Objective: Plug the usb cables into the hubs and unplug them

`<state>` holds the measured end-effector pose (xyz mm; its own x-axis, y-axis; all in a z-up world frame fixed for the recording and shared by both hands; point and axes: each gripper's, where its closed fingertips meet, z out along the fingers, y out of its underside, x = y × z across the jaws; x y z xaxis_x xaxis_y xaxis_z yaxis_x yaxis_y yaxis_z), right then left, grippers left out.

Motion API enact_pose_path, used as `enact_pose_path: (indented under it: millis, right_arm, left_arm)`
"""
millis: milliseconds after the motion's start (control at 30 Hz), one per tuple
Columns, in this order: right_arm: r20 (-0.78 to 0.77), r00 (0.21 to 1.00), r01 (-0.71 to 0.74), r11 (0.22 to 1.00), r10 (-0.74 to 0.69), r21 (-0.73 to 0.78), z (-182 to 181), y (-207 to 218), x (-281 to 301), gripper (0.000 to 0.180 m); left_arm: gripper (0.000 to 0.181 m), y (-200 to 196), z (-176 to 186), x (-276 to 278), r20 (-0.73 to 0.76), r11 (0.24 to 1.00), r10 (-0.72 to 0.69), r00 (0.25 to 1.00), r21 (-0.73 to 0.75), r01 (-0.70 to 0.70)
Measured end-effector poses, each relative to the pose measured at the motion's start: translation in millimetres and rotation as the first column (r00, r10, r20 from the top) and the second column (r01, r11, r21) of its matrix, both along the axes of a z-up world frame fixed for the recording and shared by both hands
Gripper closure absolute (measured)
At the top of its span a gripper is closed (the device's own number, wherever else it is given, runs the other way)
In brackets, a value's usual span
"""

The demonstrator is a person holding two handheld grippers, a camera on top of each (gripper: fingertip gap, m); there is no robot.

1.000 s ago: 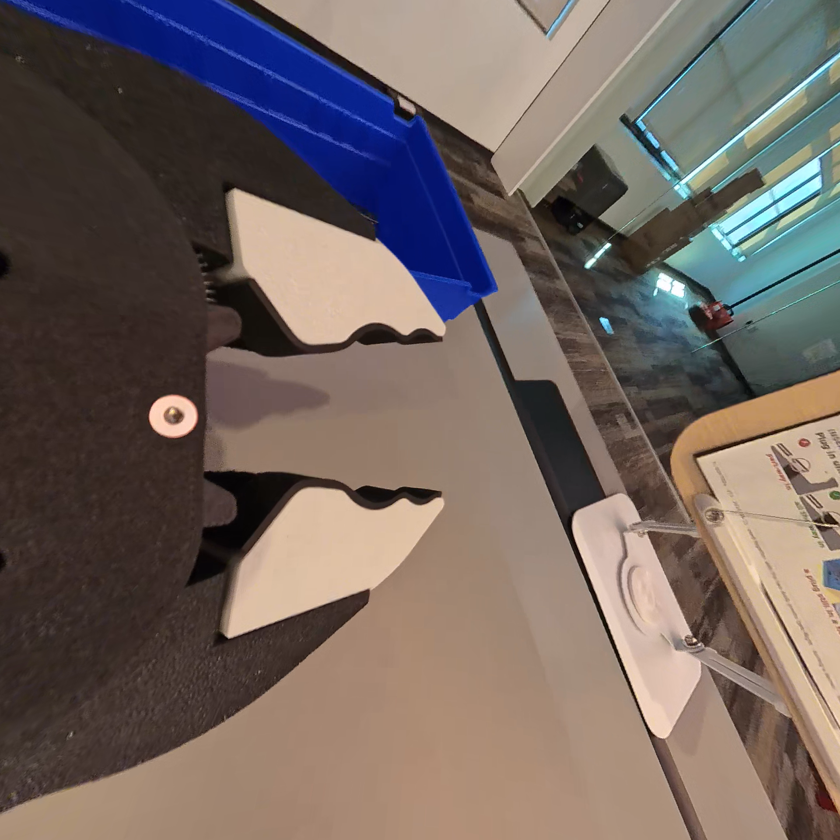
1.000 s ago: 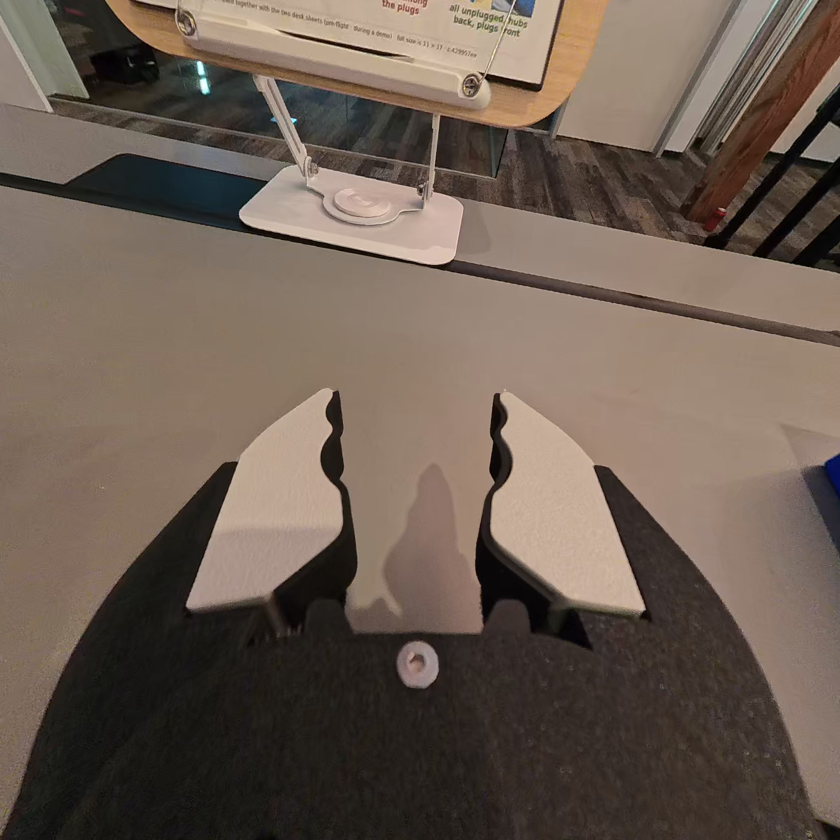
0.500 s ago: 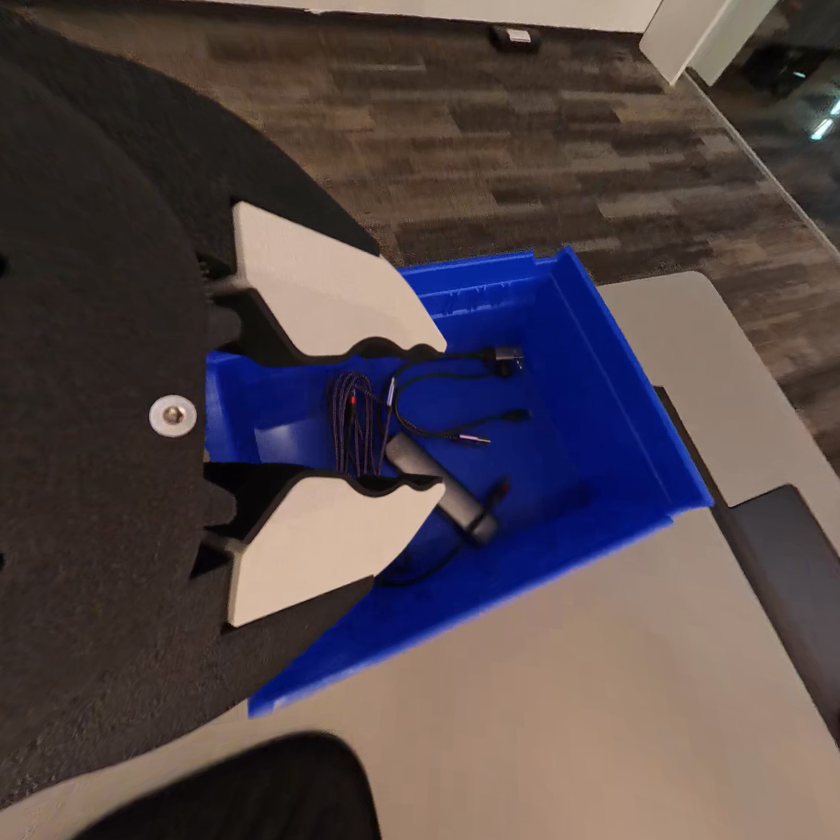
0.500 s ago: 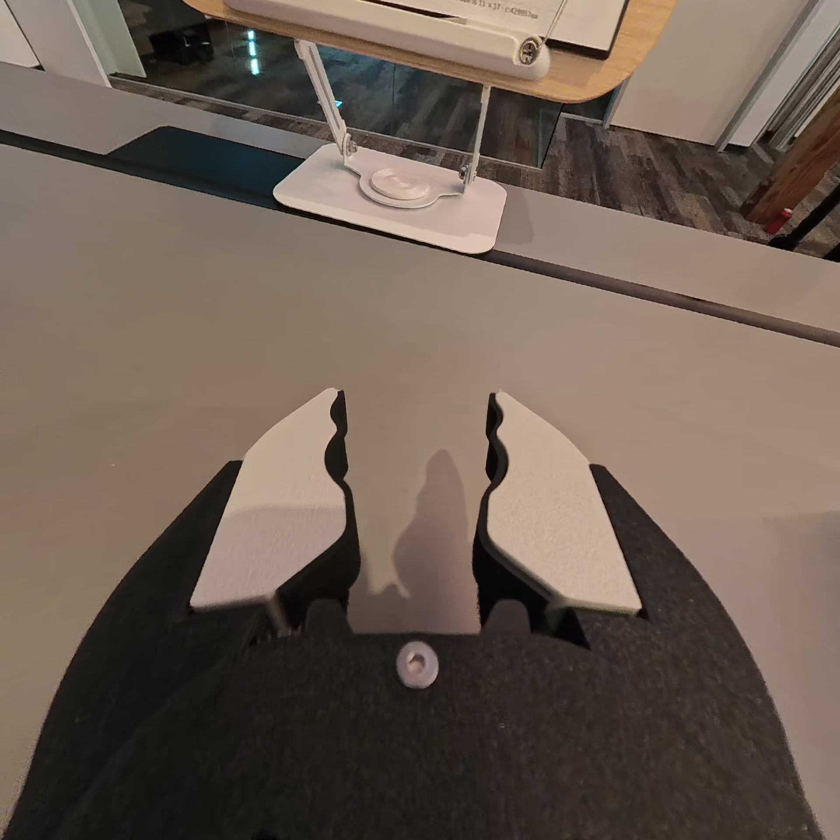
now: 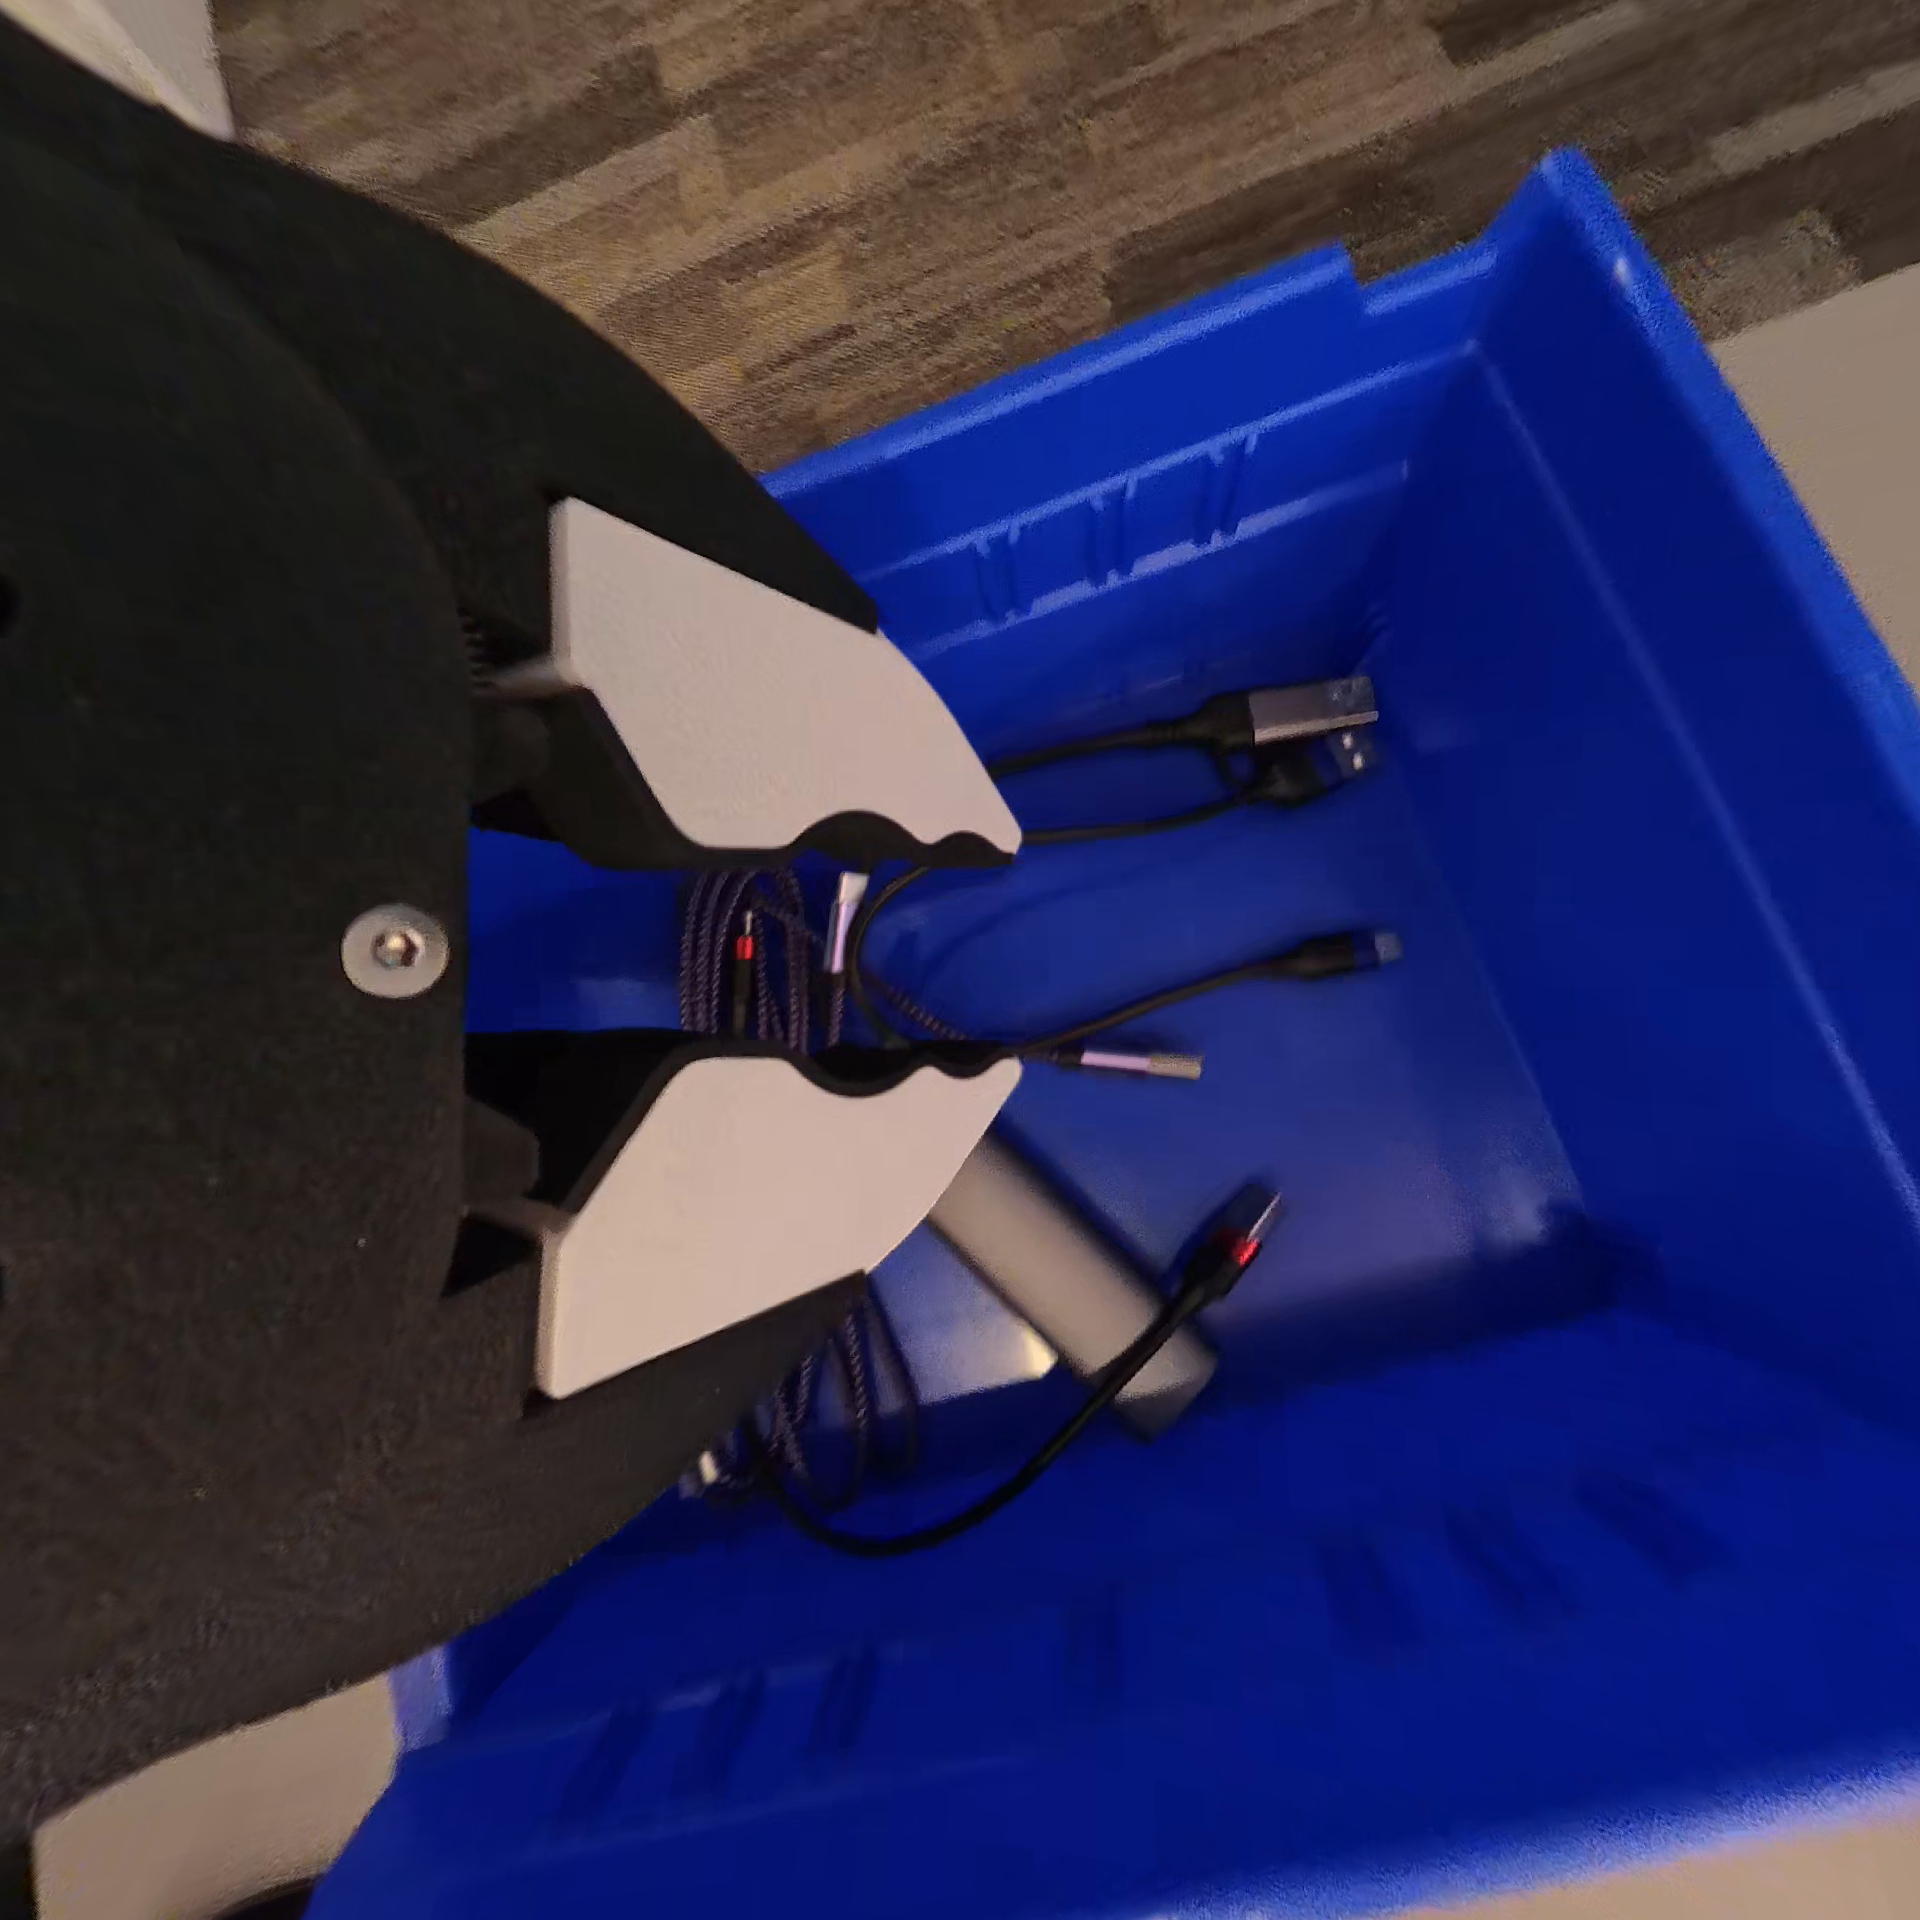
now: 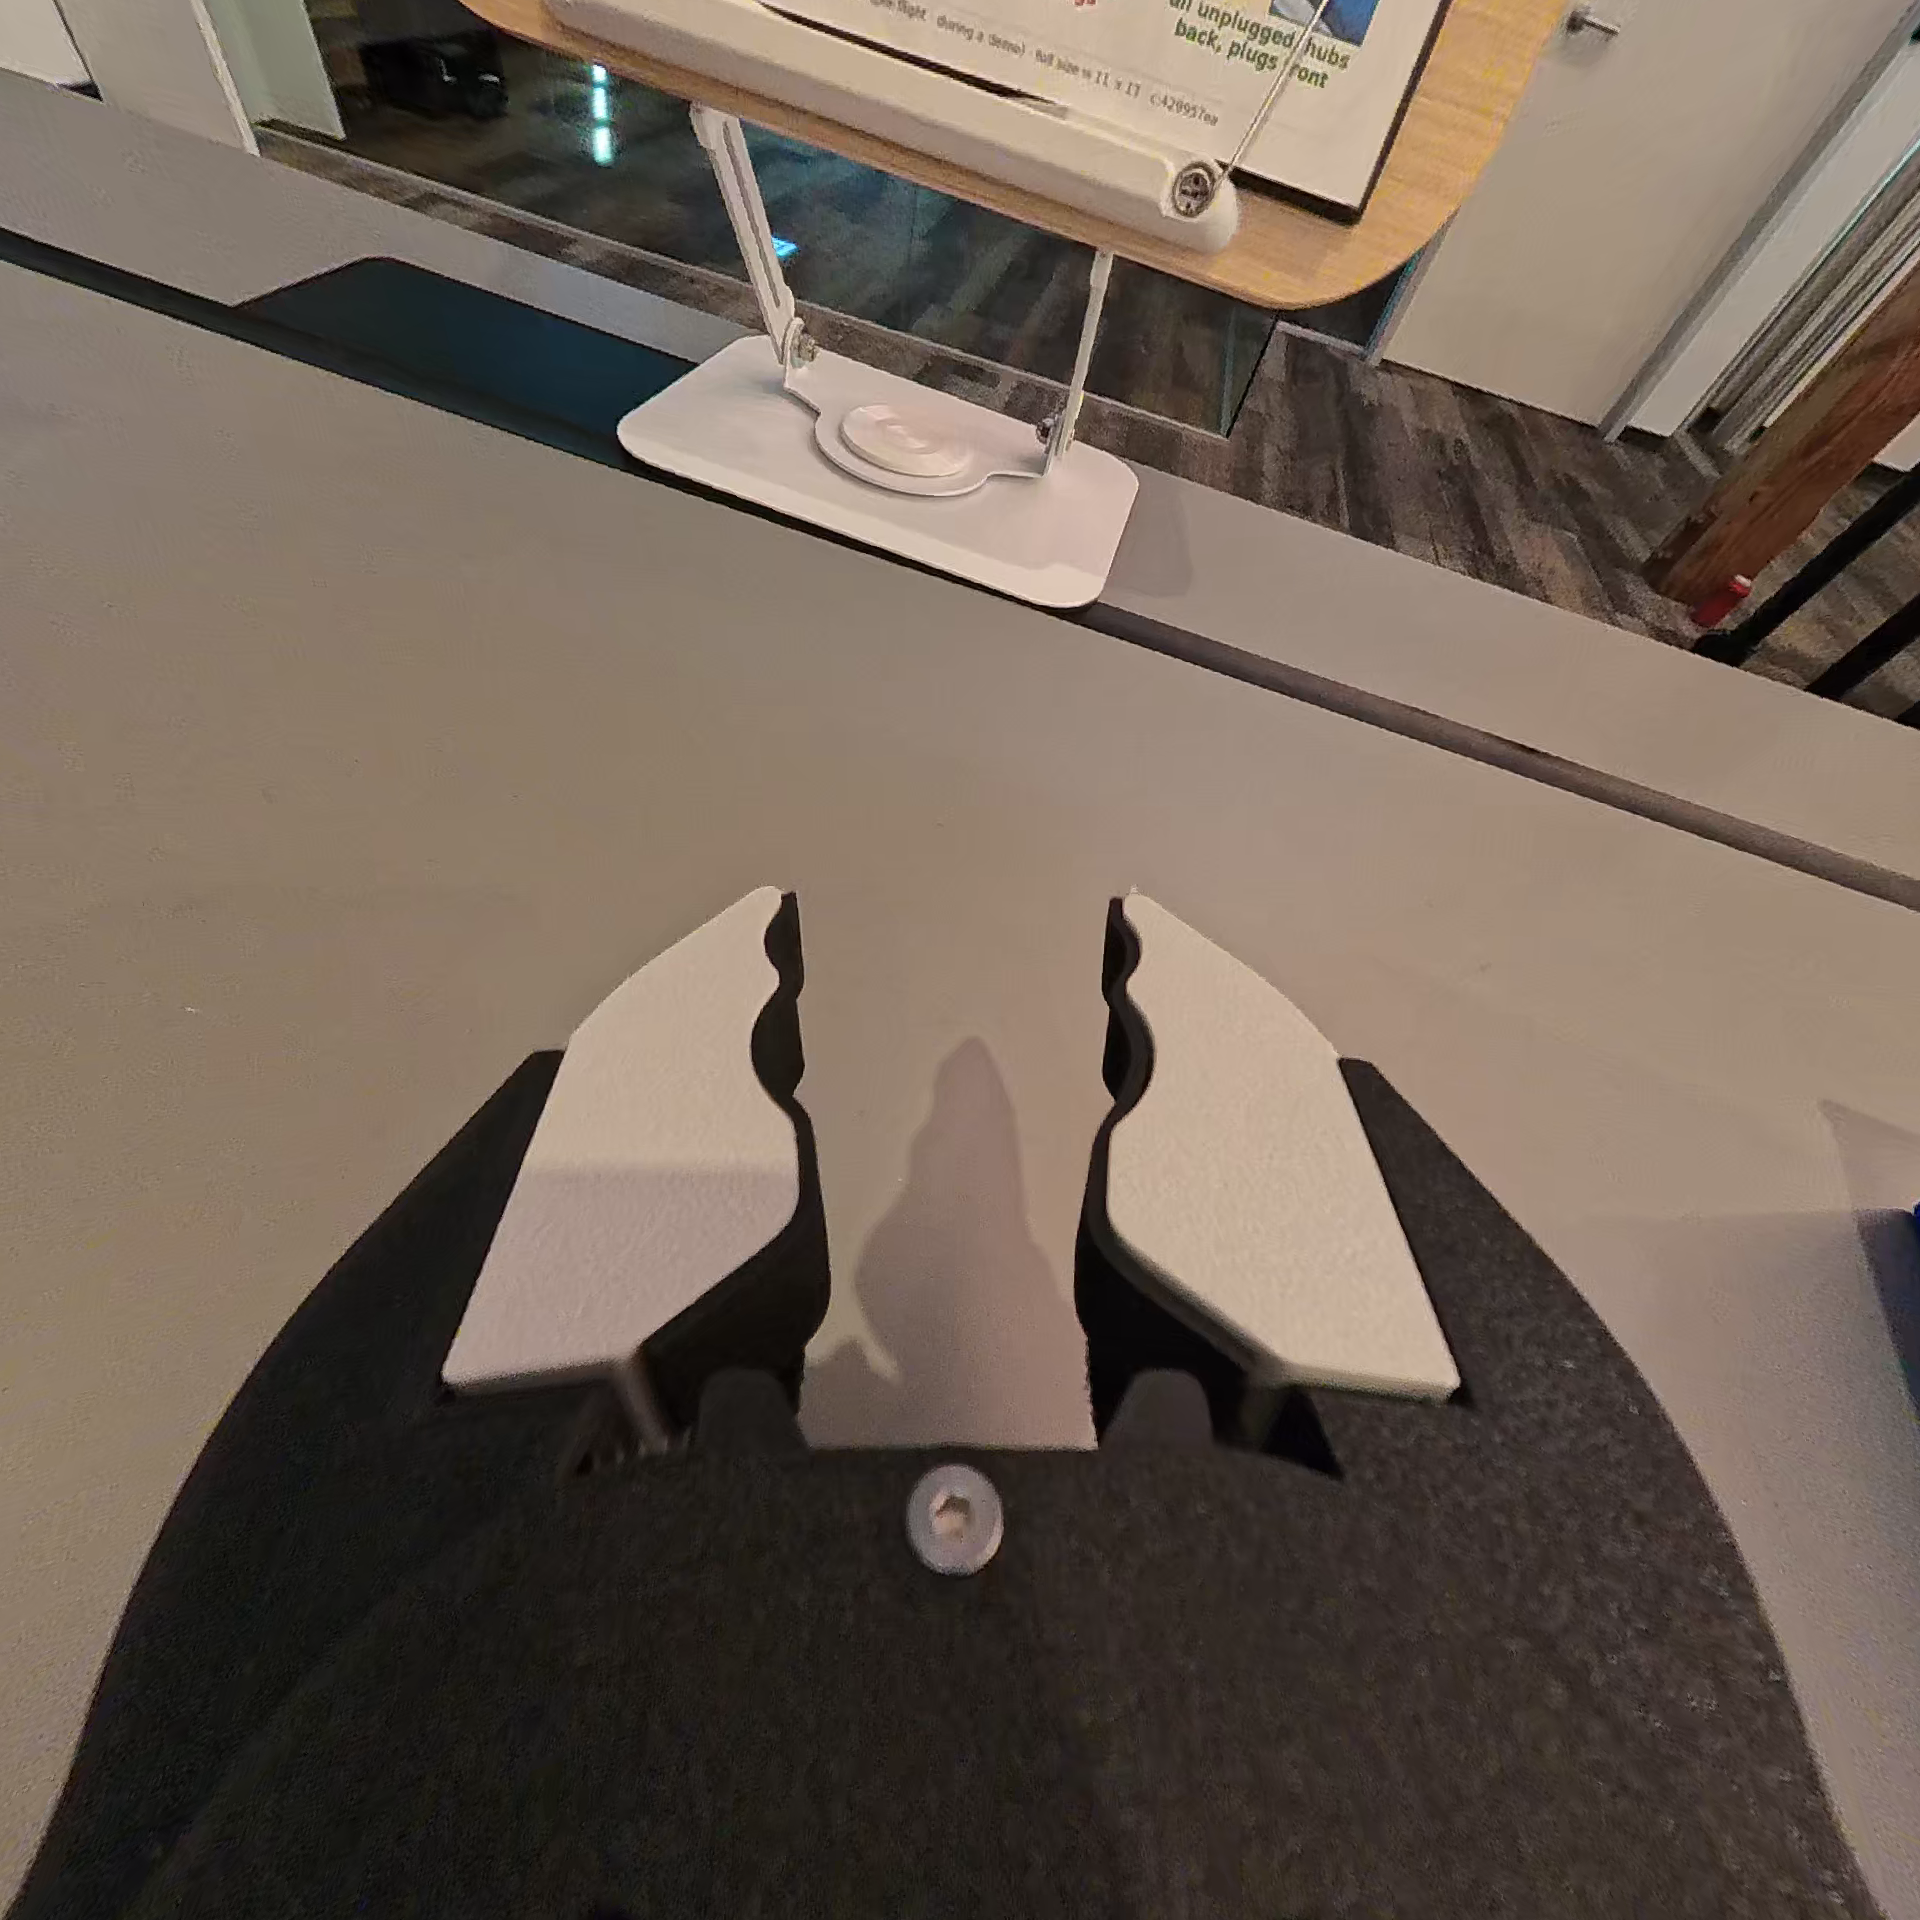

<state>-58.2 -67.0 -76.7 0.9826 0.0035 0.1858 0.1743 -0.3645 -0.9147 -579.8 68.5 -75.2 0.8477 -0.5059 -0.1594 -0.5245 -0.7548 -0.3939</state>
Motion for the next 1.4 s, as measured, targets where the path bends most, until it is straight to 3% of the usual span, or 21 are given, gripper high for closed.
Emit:
enact_pose_path:
  millis: [200, 533, 600, 700, 800, 1033, 1267, 1400]
  right_arm:
    - [-0.013, 1.000, -0.010, 1.000, 0.010, -0.007, -2, 2, 0, 0.125]
    - [0.014, 0.999, -0.044, 0.999, 0.044, -0.017, -3, 4, -10, 0.125]
    - [0.017, 0.999, -0.046, 0.999, 0.046, -0.014, -2, 4, -11, 0.125]
    - [0.014, 0.999, -0.043, 0.999, 0.043, -0.008, -1, 4, -10, 0.126]
    - [-0.006, 0.999, -0.036, 0.999, 0.036, -0.008, -1, 3, -7, 0.126]
    - [-0.030, 0.999, -0.043, 0.999, 0.044, 0.004, 2, 2, -9, 0.127]
    - [-0.047, 0.998, -0.046, 0.999, 0.045, -0.018, -6, 4, -10, 0.127]
    - [-0.053, 0.998, -0.048, 0.999, 0.047, -0.018, -6, 3, -10, 0.127]
  left_arm:
    - [0.143, 14, -21, -21, -0.110, 0.983, 0.085, 0.990, -0.152, -0.102]
    - [0.143, 18, -53, -27, -0.146, 0.968, 0.088, 0.985, -0.220, -0.119]
    - [0.147, 18, -58, -31, -0.170, 0.967, 0.090, 0.981, -0.221, -0.127]
    - [0.177, 17, -64, -34, -0.179, 0.964, 0.115, 0.977, -0.219, -0.153]
    - [0.177, 17, -62, -29, -0.126, 0.967, 0.117, 0.985, -0.212, -0.142]
    - [0.177, 21, -17, -25, -0.070, 0.994, 0.090, 0.994, -0.062, -0.094]
    - [0.177, 15, 63, -6, -0.117, 0.992, 0.012, 0.993, 0.127, 0.003]
    - [0.177, 4, 111, 32, -0.054, 0.978, -0.054, 0.997, 0.197, 0.063]
